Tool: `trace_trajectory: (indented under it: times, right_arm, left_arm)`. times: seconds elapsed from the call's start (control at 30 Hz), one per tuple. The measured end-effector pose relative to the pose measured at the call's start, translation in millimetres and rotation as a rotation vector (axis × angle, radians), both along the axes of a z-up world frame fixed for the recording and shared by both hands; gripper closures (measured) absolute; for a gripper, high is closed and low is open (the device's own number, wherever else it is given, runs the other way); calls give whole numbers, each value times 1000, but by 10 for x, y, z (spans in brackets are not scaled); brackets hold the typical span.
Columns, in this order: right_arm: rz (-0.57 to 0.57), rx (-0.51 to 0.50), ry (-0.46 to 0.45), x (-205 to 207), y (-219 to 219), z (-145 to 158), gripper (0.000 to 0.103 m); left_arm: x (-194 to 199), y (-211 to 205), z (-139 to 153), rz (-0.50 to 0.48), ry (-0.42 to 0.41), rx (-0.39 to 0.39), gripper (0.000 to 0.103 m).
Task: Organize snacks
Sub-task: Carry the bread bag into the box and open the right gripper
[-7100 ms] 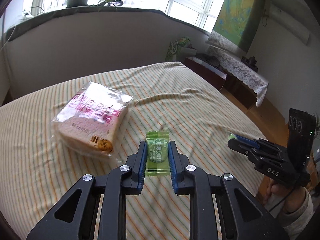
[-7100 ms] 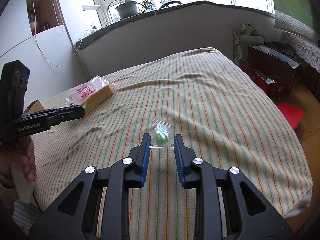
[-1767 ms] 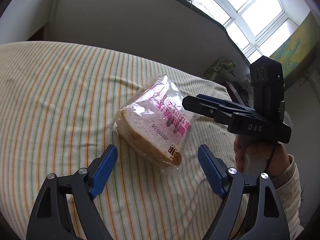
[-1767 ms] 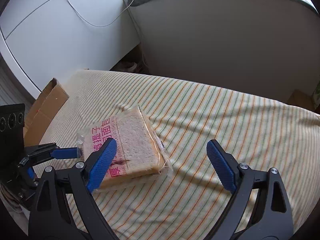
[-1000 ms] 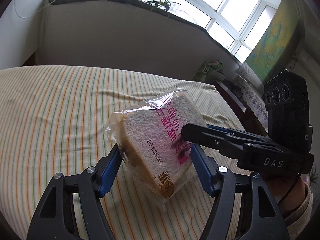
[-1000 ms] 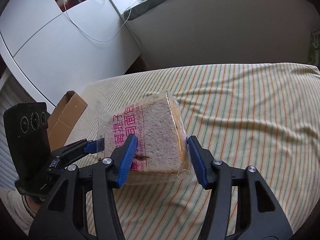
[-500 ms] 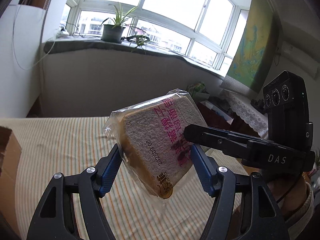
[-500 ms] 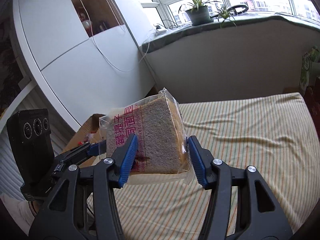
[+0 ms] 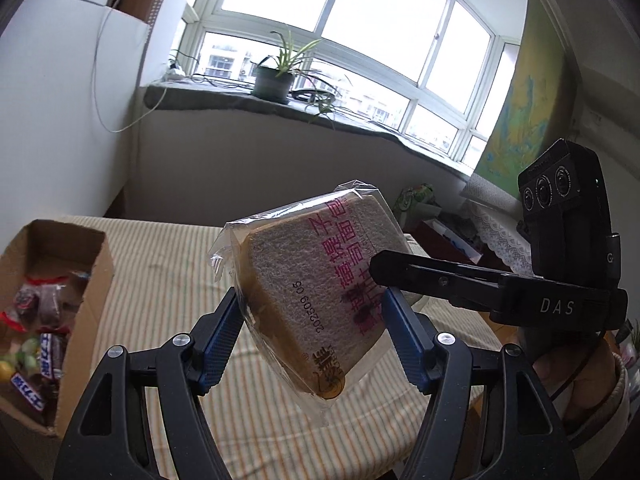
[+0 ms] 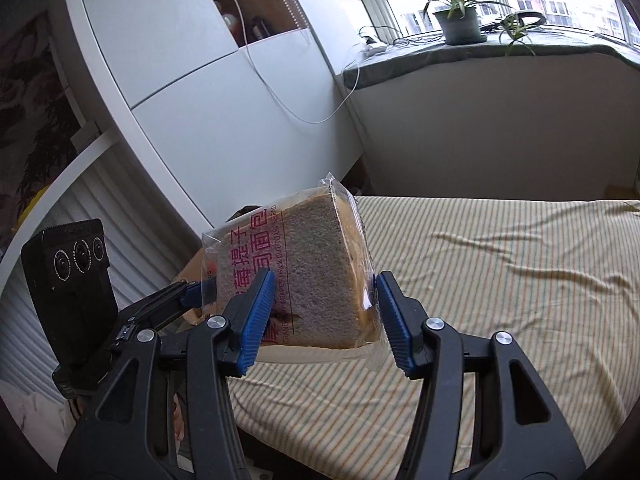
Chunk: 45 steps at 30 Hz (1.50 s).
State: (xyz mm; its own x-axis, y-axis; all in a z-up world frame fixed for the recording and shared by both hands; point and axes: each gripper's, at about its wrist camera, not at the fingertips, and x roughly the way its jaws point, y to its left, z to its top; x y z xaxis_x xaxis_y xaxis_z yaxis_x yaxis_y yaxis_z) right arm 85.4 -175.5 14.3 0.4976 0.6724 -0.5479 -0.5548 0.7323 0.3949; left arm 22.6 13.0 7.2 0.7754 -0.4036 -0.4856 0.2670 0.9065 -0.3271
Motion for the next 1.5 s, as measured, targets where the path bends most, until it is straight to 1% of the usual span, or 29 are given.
trace_trajectory:
  times: [0.17, 0.33, 0.47, 0.57, 0.67, 0.93, 1.03, 1.07, 1.1, 1.13, 1.2, 1.27, 1.37, 1.43, 1.47, 1.5]
  right_arm:
    - [87, -18, 25, 70, 611, -95, 47]
    - [203, -42, 47, 119, 1377, -182, 47]
    - [308, -43, 68, 151, 2019, -275, 47]
    - [371, -42, 70, 135, 2406, -320, 47]
    - [406, -40, 69, 132, 2674, -349, 47]
    - [427, -57, 79, 274, 2902, -382, 47]
    - [406, -68, 82, 376, 2922, -456, 47]
    - [373, -100, 64, 408, 2925, -486, 45]
    - [318, -155, 33, 424, 2912, -525, 43]
    - [273, -196, 7, 427, 2885, -555, 43]
    - [256, -203, -7, 426, 2818, -594, 39]
    - [238, -220, -32, 385, 2769, -604, 35]
    - [219, -284, -130, 228, 2772, -563, 34]
    - [208, -308, -186, 115, 2786, -532, 27]
    - [195, -314, -211, 63, 2781, -518, 19]
    - [181, -315, -231, 15, 2768, -505, 15]
  left_arm:
    - [-106, 534, -109, 97, 13, -26, 34]
    - [-257, 1162, -211, 221, 26, -56, 34]
    - [-406, 1636, -263, 327, 39, -57, 34]
    - [-497, 1893, -291, 385, 41, -58, 34]
    - [-514, 2052, -301, 418, 43, -59, 34]
    - [-370, 2159, -387, 437, 54, -69, 34]
    - [-260, 2186, -503, 432, 95, -59, 32]
    - [-268, 2207, -537, 452, 106, -46, 32]
    - [-308, 2249, -566, 477, 115, -40, 31]
    - [-337, 2292, -591, 495, 122, -47, 31]
    - [-396, 2385, -624, 526, 140, -68, 31]
    - [-438, 2421, -613, 550, 142, -63, 31]
    - [-499, 2388, -550, 566, 122, -30, 31]
    - [-503, 2372, -504, 567, 109, -16, 31]
    - [-521, 2358, -480, 567, 102, -10, 31]
    - [-532, 2344, -458, 568, 96, -3, 31]
